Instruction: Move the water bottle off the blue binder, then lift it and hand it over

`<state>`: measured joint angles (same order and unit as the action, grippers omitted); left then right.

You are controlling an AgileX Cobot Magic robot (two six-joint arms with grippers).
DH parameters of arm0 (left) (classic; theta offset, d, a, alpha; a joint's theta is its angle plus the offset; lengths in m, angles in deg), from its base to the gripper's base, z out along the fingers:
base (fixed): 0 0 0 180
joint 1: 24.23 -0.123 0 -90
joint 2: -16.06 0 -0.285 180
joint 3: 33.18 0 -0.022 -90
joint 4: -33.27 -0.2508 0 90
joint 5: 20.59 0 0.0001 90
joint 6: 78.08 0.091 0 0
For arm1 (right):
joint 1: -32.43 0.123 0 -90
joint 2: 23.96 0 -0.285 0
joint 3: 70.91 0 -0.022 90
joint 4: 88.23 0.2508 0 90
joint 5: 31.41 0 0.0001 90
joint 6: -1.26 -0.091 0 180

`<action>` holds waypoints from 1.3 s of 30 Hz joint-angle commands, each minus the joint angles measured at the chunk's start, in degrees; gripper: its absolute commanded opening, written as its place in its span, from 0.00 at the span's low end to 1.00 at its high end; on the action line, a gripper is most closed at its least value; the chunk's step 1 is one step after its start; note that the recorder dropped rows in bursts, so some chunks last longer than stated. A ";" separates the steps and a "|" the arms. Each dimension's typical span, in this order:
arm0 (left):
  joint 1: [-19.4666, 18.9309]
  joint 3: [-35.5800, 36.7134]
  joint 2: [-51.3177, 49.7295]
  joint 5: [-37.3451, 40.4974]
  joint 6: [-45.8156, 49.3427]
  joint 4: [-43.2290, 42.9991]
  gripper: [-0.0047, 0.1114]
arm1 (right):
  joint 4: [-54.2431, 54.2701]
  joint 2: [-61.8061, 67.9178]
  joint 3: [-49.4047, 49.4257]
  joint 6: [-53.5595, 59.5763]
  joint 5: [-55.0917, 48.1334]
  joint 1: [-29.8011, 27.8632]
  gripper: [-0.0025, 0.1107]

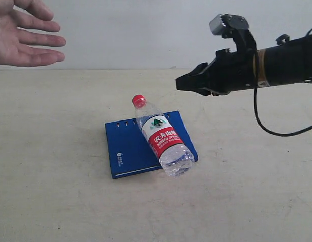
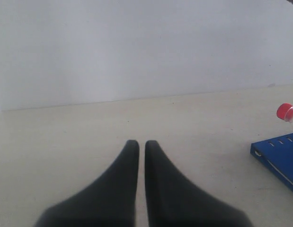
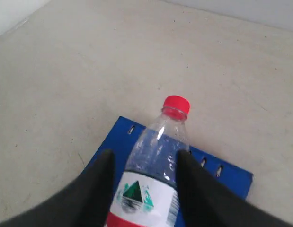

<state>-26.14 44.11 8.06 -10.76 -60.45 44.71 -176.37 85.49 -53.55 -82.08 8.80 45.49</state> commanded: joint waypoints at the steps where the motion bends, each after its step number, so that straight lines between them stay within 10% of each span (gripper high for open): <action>1: 0.42 -0.07 0.22 -0.82 0.27 -0.10 0.08 | 0.70 2.57 -5.74 -0.42 -6.42 6.31 0.62; 8: 0.42 -0.07 0.22 -0.82 0.27 -0.10 0.08 | -0.55 10.73 -19.41 -5.79 -29.29 18.04 0.64; 30: 0.42 -0.07 0.22 -0.82 0.27 -0.10 0.08 | -1.59 26.39 -27.02 -9.05 -35.99 20.16 0.63; 39: 0.42 -0.07 0.22 -0.82 0.27 -0.10 0.08 | -1.59 26.39 -27.02 -11.17 -33.98 20.16 0.43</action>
<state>-26.14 44.11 8.06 -10.76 -60.45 44.71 -177.82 111.95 -80.30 -91.96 -25.71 65.73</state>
